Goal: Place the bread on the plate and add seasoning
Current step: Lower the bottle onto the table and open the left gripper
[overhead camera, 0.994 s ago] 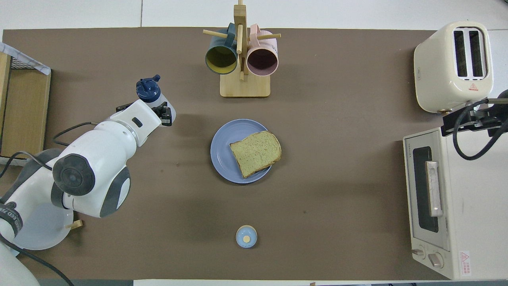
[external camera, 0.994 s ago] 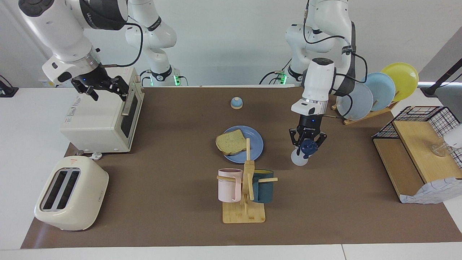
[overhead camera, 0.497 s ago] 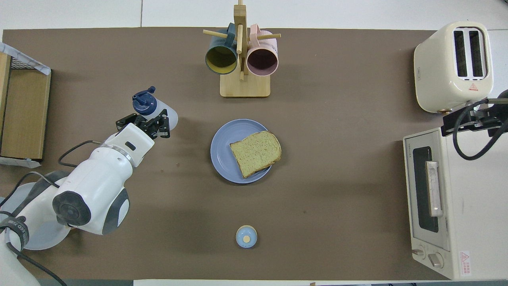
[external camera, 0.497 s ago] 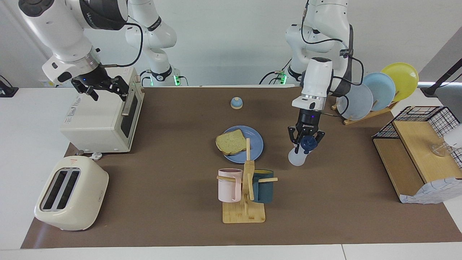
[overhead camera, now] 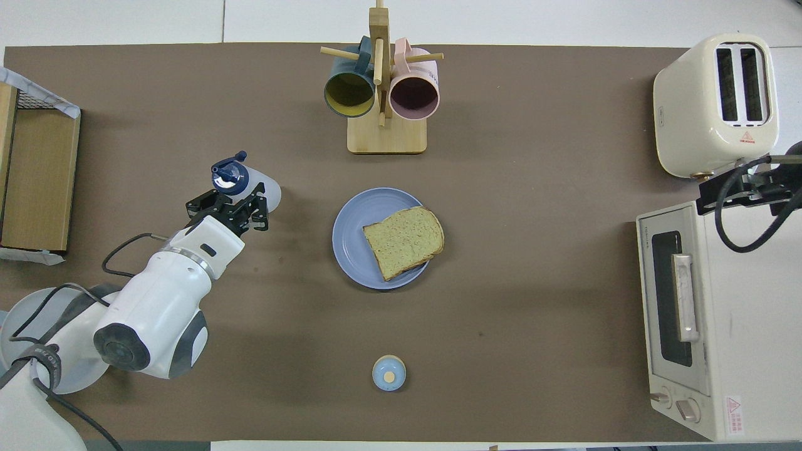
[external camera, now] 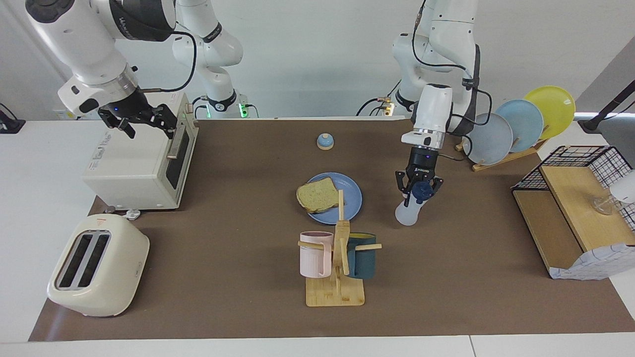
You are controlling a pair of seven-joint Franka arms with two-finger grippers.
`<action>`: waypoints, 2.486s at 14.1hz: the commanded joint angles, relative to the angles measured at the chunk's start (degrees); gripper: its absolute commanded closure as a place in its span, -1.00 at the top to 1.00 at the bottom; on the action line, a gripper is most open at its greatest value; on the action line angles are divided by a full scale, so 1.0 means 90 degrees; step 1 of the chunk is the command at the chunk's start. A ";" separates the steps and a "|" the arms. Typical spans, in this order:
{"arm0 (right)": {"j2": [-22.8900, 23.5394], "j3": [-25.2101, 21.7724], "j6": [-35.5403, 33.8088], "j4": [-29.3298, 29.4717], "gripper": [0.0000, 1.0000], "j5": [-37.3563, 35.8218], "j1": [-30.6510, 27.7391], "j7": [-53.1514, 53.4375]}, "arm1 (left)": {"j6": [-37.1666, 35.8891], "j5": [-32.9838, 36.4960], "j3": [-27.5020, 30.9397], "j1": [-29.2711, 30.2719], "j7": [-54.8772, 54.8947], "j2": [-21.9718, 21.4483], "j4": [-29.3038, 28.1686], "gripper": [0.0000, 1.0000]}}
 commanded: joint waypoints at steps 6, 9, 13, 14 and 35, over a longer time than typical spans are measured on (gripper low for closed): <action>-0.0078 0.0029 0.0062 -0.0075 1.00 0.0053 -0.0080 -0.0190 | 0.0269 -0.0078 0.0004 0.0065 0.0428 0.0204 -0.0143 -1.00; -0.0078 0.0029 0.0062 -0.0075 1.00 0.0053 -0.0080 -0.0190 | 0.0269 -0.0098 0.0004 0.0065 0.0438 0.0274 -0.0133 -1.00; -0.0078 0.0029 0.0062 -0.0075 1.00 0.0053 -0.0080 -0.0190 | 0.0269 -0.0098 0.0004 0.0065 0.0438 0.0283 -0.0133 -1.00; -0.0078 0.0029 0.0062 -0.0075 1.00 0.0053 -0.0080 -0.0190 | 0.0269 -0.0098 0.0004 0.0065 0.0438 0.0274 -0.0133 -0.99; -0.0078 0.0029 0.0062 -0.0075 1.00 0.0053 -0.0080 -0.0190 | 0.0289 -0.0069 0.0004 0.0133 0.0448 -0.0252 -0.0708 1.00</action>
